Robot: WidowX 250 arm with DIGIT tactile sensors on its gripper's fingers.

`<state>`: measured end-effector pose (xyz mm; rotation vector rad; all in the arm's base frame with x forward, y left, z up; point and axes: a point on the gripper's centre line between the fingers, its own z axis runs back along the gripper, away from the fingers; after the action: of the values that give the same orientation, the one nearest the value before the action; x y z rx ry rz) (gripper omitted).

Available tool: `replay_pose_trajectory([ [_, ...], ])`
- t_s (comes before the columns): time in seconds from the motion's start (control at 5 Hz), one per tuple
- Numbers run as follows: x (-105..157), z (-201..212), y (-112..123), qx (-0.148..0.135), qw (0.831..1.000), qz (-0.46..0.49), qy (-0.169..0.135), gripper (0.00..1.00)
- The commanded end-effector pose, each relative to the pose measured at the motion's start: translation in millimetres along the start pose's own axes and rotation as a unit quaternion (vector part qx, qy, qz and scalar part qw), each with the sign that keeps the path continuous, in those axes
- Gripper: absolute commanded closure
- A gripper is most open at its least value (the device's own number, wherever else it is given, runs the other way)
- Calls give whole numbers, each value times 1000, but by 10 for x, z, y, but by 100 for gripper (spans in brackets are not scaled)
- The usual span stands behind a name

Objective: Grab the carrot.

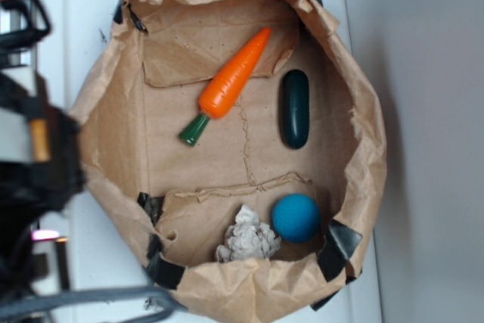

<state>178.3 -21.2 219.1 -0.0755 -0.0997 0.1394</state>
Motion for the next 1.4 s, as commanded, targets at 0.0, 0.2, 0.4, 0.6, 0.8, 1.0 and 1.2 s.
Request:
replay_pose_trajectory([
  [0.0,560,-410,376,6,995,94,-13,0],
  [0.2,560,-410,376,6,995,94,-13,0],
  [0.4,560,-410,376,6,995,94,-13,0],
  [0.6,560,-410,376,6,995,94,-13,0],
  [0.8,721,-713,469,47,988,146,11,0],
  [1.0,850,-1056,514,73,983,167,-29,0],
  [1.2,905,-1232,569,68,982,167,-52,0],
])
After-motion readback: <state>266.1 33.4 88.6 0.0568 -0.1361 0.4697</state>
